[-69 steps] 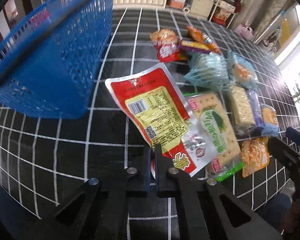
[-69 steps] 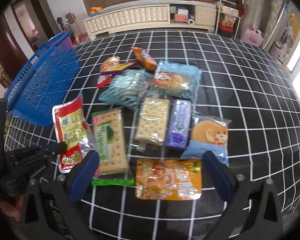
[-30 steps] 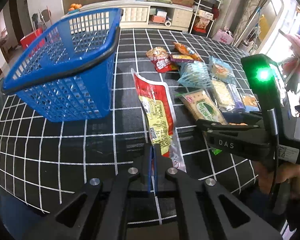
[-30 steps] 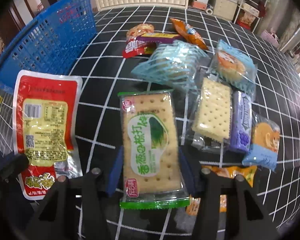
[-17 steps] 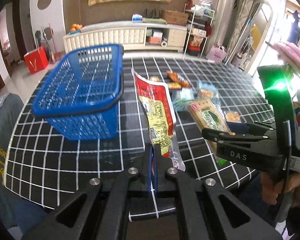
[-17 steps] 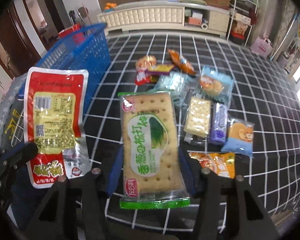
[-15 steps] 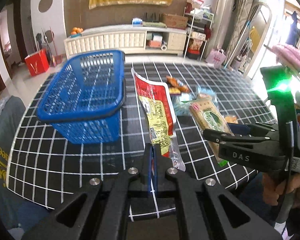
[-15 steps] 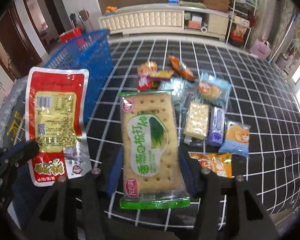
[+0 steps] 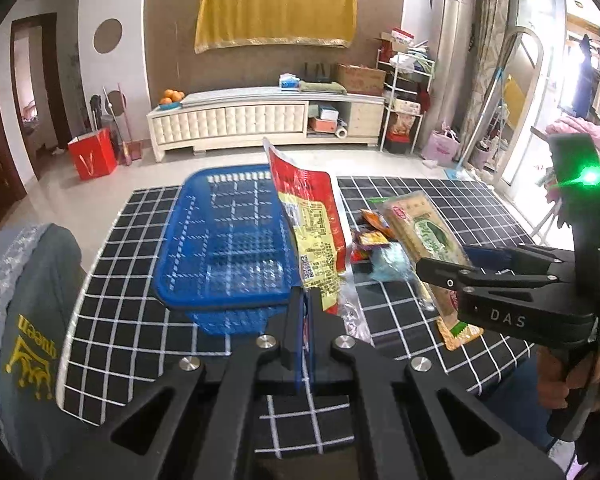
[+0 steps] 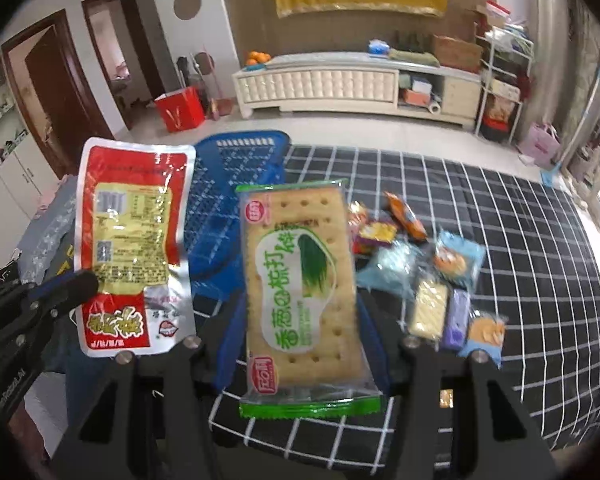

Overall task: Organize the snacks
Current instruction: 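Carry the tofu pack with left tool into the basket while right tool carries crackers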

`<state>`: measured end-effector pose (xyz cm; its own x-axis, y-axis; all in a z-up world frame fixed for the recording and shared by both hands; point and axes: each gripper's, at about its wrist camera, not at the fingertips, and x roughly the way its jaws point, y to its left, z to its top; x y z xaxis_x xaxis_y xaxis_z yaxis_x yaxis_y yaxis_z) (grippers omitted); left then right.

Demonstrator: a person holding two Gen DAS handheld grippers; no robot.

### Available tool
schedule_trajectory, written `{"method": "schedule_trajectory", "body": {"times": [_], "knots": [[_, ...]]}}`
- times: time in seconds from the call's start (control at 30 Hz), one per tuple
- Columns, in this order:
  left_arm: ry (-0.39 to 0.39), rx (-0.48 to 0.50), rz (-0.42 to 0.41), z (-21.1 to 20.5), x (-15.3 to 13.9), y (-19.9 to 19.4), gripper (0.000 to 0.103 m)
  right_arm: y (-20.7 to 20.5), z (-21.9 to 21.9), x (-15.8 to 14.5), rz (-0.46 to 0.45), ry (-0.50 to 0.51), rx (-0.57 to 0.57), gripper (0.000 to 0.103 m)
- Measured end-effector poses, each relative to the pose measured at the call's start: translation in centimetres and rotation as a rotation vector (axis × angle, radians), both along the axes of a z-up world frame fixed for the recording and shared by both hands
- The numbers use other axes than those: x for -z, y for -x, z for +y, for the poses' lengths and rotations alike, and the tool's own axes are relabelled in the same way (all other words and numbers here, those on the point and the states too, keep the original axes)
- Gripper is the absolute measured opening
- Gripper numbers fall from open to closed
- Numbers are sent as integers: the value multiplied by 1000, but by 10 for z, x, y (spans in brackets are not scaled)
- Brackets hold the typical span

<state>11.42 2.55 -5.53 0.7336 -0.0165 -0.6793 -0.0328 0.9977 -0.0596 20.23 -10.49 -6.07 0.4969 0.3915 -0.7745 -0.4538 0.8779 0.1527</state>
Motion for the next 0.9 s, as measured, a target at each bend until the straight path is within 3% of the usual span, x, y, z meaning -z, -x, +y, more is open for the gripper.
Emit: {"method": "schedule_trajectory", "body": {"times": [0.4,0.9], "knots": [[-8,-24,12,54,-10,-55,1,-42,55,0,9,-23,-63,58],[-1,22,131,83,29,-157,1,-105,91,25,75,-21,-72,58]]}}
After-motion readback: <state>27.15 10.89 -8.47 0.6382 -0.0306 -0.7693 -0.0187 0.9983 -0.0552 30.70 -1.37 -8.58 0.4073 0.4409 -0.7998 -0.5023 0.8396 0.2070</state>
